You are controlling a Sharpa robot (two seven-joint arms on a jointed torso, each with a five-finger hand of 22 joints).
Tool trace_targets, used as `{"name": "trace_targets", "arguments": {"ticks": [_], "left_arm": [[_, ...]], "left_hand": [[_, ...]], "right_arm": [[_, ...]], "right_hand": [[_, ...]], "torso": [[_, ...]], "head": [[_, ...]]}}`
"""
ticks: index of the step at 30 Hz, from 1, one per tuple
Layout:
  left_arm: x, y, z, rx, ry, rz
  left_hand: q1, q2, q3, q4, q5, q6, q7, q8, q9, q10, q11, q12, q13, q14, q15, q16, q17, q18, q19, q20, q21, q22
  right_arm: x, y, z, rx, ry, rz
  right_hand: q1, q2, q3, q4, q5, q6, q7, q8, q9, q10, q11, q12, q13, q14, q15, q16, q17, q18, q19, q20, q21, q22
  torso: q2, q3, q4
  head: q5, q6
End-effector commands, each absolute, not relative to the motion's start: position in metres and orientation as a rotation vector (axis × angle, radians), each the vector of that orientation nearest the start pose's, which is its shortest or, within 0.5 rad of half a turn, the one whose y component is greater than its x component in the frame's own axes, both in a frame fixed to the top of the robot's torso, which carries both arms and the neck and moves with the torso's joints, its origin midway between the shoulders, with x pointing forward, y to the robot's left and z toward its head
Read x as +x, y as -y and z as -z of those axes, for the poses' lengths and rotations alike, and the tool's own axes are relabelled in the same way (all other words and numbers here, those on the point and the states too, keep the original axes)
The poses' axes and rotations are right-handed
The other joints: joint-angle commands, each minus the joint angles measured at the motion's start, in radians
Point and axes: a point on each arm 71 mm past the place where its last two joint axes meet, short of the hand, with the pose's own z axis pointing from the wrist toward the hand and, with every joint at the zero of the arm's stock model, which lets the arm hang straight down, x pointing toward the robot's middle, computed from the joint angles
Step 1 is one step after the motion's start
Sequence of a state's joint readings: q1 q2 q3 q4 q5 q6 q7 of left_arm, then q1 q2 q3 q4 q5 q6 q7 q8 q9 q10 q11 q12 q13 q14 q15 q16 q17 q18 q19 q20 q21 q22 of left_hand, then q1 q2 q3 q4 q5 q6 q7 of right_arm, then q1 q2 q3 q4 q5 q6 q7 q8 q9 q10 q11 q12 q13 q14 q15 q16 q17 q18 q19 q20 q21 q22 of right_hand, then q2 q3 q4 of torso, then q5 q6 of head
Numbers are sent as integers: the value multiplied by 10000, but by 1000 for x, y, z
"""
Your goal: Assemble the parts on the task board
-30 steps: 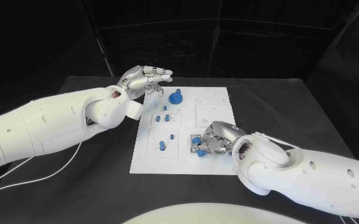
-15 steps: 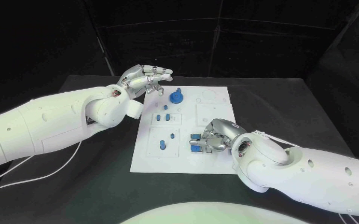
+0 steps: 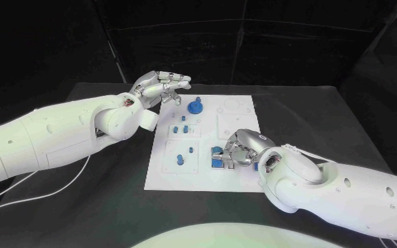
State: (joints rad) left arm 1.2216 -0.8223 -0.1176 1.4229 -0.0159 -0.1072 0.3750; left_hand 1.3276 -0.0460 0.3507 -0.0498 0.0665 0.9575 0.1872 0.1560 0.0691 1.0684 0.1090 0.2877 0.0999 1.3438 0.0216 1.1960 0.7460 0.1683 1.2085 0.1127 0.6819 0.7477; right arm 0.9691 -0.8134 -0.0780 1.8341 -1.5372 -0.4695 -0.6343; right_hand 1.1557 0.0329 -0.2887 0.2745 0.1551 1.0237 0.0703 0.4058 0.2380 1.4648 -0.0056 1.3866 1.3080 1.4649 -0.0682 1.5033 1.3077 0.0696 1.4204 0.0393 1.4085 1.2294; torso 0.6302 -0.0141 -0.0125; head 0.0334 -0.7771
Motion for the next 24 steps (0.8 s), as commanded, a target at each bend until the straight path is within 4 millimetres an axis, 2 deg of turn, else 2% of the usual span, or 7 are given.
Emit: {"name": "trace_targets", "arguments": {"ticks": [1,5,12,21,24], "left_arm": [[497,-218,201,-10666,-15706,16251],[497,-217,201,-10665,-15721,16264],[496,-221,201,-10711,-15714,16175],[496,-221,201,-10713,-15722,16178],[496,-222,201,-10722,-15728,16166]], "left_hand": [[-21,7,10,1,54,-80,23,58,-4,-82,14,32,14,-32,6,55,-16,142,-7,89,-52,6],[-21,7,10,1,54,-80,23,58,-4,-82,14,32,14,-32,6,55,-16,142,-7,89,-52,6],[-16,0,14,-8,56,-89,26,65,-4,-94,16,42,14,-36,6,56,-25,142,-7,90,-53,7],[-12,5,19,-10,58,-91,26,69,-4,-96,16,47,14,-38,6,55,-31,143,-7,90,-54,7],[-12,5,19,-10,58,-91,26,69,-4,-96,16,47,14,-38,6,55,-31,143,-7,90,-54,7]], "right_arm": [[370,129,257,1024,-18591,-5829],[369,128,257,720,-18662,-5958],[368,127,256,394,-18584,-6080],[371,132,259,172,-18606,-5710],[371,133,260,72,-18710,-5584]], "right_hand": [[520,-57,133,-119,127,13,-16,4,75,146,-11,-57,1086,751,-32,-46,1036,-7,-45,7,-48,-9],[1151,-76,260,-390,142,88,-53,112,172,157,-44,-48,1114,753,-62,-48,1045,-11,-39,-12,-50,4],[1431,-61,271,-462,-75,78,-60,175,248,183,-51,-10,1164,766,-67,-25,1102,-19,-24,-22,-38,42],[1833,109,381,-626,52,110,-88,284,347,211,-76,29,1214,785,-84,15,1195,-32,8,-34,-5,115],[2018,176,431,-717,233,90,-97,315,382,195,-84,-3,1200,778,-93,1,1170,-24,-14,-41,-28,77]], "torso": [[-5,0,-9],[0,-5,14],[3,-5,8],[4,-2,-2],[1,0,8]], "head": [[-7,-6],[-24,-30],[-18,-75],[4,-114],[7,-131]]}}
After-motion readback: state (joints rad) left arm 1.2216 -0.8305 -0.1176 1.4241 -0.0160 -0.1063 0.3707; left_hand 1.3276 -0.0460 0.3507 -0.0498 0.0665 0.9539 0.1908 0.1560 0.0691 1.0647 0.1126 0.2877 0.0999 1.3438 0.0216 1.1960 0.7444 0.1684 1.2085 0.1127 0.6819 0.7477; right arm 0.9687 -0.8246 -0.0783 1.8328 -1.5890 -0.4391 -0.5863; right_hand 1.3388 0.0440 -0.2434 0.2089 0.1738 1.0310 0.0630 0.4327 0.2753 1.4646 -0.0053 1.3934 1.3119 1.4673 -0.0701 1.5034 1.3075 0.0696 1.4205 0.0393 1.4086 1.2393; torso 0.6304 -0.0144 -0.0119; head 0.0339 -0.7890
